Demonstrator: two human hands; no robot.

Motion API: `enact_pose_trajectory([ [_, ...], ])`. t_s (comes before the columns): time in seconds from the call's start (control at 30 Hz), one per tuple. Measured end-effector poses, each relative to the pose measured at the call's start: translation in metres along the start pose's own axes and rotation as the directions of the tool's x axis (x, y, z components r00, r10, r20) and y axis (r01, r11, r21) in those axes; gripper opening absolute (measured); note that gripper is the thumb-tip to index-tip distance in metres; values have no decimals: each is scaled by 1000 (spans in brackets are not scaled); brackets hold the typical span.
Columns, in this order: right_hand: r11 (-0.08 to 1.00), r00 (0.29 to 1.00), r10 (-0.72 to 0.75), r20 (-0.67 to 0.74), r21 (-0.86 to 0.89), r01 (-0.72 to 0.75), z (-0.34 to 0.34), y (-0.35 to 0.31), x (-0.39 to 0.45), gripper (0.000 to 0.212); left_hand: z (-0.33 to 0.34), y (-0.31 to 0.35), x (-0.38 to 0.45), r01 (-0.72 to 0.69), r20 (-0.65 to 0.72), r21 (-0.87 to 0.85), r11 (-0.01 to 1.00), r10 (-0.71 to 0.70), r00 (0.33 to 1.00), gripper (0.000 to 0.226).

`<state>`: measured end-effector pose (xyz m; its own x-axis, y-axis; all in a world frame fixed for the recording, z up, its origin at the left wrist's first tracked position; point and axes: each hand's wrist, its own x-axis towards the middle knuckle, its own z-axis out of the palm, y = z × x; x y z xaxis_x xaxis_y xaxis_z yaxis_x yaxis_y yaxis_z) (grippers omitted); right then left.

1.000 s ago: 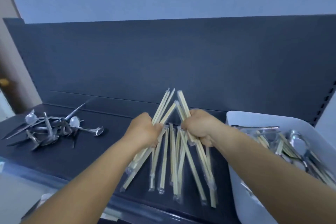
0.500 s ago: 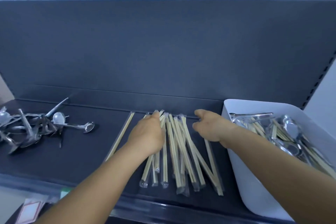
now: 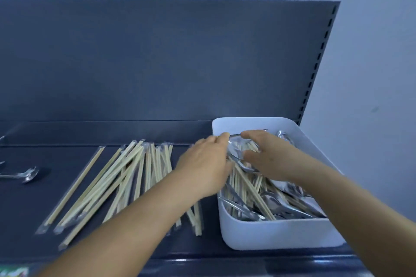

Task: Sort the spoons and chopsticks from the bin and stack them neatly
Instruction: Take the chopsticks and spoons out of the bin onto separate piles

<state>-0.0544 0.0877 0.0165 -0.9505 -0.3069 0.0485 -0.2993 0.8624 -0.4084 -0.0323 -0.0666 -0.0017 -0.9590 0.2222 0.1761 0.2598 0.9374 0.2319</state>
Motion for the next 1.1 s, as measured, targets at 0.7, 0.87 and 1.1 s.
enact_pose_trajectory([
  [0.7, 994, 964, 100, 246, -74, -84, 4, 101, -19, 27, 58, 59, 40, -57, 366, 189, 980, -17, 931, 55],
  [0.87, 980, 959, 144, 246, -173, -103, 8, 102, -18, 32, 61, 63, 44, -54, 244, 219, 974, -1, 970, 26],
  [1.1, 944, 958, 190, 215, -309, -118, 14, 102, -11, 27, 60, 61, 44, -53, 193, 220, 974, 10, 981, 31],
])
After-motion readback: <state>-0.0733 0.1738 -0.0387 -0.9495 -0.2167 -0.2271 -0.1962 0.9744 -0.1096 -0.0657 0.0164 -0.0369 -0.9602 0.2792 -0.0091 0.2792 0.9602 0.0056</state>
